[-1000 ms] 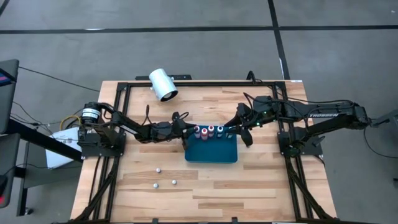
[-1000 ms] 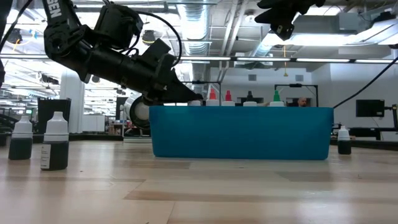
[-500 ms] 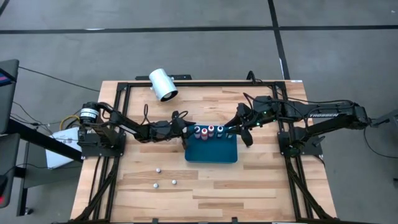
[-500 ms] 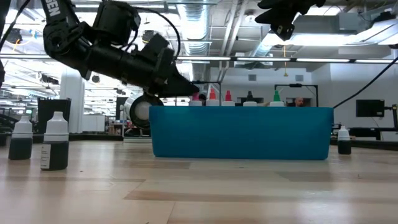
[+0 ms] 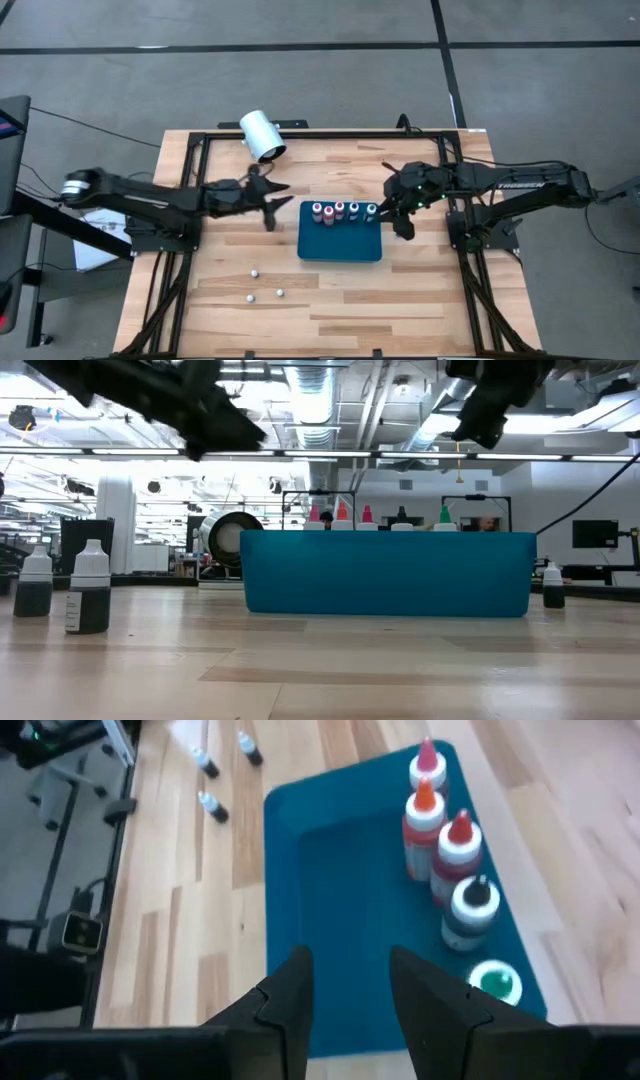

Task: Pick & Place food coloring
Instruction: Put the small black food coloring bottle into the blue bin

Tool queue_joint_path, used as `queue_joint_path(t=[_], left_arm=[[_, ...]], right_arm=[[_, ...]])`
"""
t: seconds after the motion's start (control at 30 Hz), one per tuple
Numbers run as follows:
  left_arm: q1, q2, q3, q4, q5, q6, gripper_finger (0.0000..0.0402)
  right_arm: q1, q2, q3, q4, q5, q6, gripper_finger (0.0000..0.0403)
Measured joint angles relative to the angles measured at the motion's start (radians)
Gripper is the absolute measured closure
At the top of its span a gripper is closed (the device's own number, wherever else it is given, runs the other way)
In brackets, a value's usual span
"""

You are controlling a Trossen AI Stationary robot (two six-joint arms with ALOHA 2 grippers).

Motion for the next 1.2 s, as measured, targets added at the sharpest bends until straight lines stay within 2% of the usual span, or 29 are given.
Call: queue_joint_path(t=[0.2, 0.47, 0.67, 0.93, 1.07, 1.2], left_arm=[[-0.022, -0.263, 0.0, -0.239, -0.029, -0.058, 0.0252], [-0.115, -0.445, -0.074, -0.252, -0.166, -0.079, 0.0252], [-0.201, -0.489, -0.163, -0.212, -0.242, -0.2, 0.0252], [-0.326, -0.49, -0.206, -0.192, -0.402, -0.259, 0.0252], [-0.358, -0.491, -0.219, -0.226, -0.467, -0.316, 0.0252], [-0.364, -0.491, -0.231, -0.243, -0.488, -0.388, 0.0252]], right_arm=[[0.046, -0.089, 0.0, -0.081, 0.105, 0.017, 0.0281], [0.151, -0.289, 0.0, -0.183, 0.309, 0.094, 0.0281], [0.267, -0.369, -0.035, -0.276, 0.409, 0.244, 0.0281], [0.455, -0.493, -0.265, -0.266, 0.52, 0.524, 0.0281], [0.541, -0.505, -0.374, -0.224, 0.557, 0.651, 0.0281], [0.597, -0.497, -0.444, -0.186, 0.603, 0.731, 0.0281]])
